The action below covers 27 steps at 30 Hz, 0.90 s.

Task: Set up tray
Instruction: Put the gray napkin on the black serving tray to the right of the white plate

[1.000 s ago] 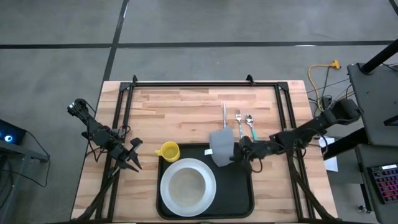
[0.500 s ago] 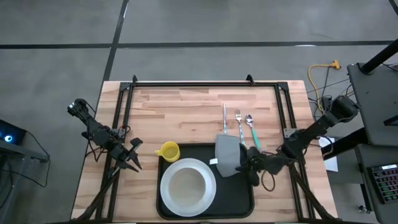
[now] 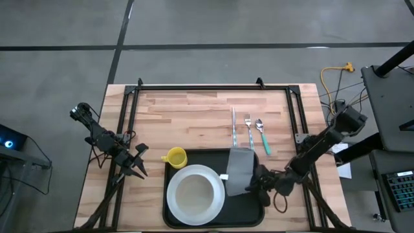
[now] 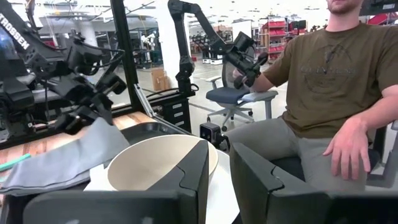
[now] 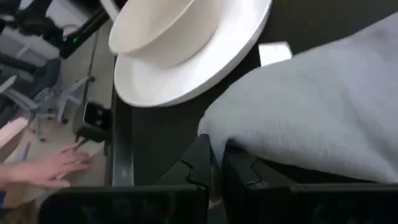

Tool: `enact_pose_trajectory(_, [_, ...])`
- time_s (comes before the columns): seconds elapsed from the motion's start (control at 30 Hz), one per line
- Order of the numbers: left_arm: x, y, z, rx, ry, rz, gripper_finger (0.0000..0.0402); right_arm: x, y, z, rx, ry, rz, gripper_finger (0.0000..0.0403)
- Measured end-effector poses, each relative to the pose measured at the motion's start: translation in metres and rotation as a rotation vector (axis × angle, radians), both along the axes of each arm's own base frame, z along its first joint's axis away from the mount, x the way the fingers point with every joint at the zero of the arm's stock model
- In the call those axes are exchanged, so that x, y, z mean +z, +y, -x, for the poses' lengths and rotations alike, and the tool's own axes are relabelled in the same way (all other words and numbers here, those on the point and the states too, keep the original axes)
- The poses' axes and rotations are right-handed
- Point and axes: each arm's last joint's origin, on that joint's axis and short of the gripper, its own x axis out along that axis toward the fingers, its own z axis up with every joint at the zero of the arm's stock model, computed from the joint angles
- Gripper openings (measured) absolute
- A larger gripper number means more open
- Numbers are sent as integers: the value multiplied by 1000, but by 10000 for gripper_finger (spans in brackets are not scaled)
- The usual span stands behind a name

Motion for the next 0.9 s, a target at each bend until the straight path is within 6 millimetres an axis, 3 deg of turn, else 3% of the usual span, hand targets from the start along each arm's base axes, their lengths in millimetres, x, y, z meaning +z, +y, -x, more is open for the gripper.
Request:
enact_pose_trajectory(0.3, [0,0,0,0,0,0,48,0,22,-16,84,47,-59,9])
enact_pose_trajectory(0.6, [0,0,0,0,0,1,48,0,38,-20,150,73,-78,9])
enact_pose_trajectory(0.9, [0,0,0,1,0,0,48,23,44,-21,74,-115,-12,9])
